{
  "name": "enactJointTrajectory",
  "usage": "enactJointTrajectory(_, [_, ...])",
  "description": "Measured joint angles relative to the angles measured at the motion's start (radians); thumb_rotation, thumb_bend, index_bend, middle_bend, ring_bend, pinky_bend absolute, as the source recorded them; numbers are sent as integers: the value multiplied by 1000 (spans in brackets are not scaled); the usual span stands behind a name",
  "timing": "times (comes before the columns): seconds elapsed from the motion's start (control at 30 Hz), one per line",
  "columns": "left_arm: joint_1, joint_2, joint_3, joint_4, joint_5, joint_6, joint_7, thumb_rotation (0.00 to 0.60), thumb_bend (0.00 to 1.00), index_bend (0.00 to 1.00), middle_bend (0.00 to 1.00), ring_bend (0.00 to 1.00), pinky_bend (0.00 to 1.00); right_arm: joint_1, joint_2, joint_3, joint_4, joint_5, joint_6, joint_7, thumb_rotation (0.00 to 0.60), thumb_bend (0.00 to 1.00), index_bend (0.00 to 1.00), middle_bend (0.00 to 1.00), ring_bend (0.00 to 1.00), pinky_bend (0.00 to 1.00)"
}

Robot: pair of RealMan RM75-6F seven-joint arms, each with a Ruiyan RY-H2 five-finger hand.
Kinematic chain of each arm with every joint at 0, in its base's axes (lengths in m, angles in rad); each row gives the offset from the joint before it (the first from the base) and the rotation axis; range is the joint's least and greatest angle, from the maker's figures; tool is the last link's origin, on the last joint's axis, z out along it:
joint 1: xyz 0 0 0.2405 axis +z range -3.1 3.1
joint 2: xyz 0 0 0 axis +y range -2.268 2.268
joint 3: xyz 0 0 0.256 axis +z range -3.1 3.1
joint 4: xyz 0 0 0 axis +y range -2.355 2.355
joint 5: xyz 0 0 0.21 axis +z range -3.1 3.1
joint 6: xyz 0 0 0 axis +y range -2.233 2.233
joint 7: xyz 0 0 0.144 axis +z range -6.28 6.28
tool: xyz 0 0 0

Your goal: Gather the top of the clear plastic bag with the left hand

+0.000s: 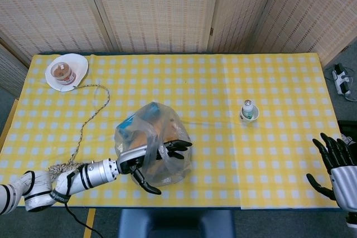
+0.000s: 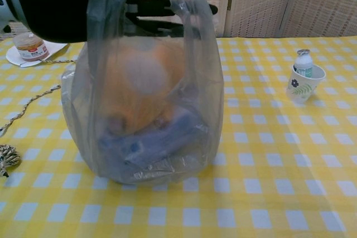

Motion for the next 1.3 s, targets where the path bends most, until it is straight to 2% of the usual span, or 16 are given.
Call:
enactJointTrajectory(0.23, [-21,-9,-23,-17,-23,9,-20,600,101,0,13,10,147,-2,3,0,2,-2,3,10,600,310,0,0,0,0])
enactJointTrajectory(0.47, [-17,-46,-77,-39,-115,28,-39,600,101,0,14,3,150,-5,6,-1,4,-8,12,21,600,310,0,0,0,0])
enactJointTrajectory(0.77, [-31,-57,-93,-34,-117,32,-180,600,100,41,49,56,232,-8,8,-2,9,-15,19,35,600,309,0,0,0,0])
enactJointTrajectory(0.97, [-32,-57,-121,-60,-155,28,-193,600,100,76,88,93,287,-4,8,-5,8,-20,9,29,600,310,0,0,0,0])
enactJointTrajectory(1.1, [-25,-48,-131,-85,-187,20,-163,600,101,160,218,229,395,-8,9,-5,8,-21,19,34,600,310,0,0,0,0])
enactJointTrajectory(1.23, [-10,-40,-146,-117,-234,12,-108,600,107,358,454,439,563,-9,10,-6,10,-24,21,37,600,309,0,0,0,0])
enactJointTrajectory(1.3, [-2,-36,-154,-134,-257,7,-65,600,173,483,588,565,661,-9,10,-7,10,-26,21,36,600,309,0,0,0,0])
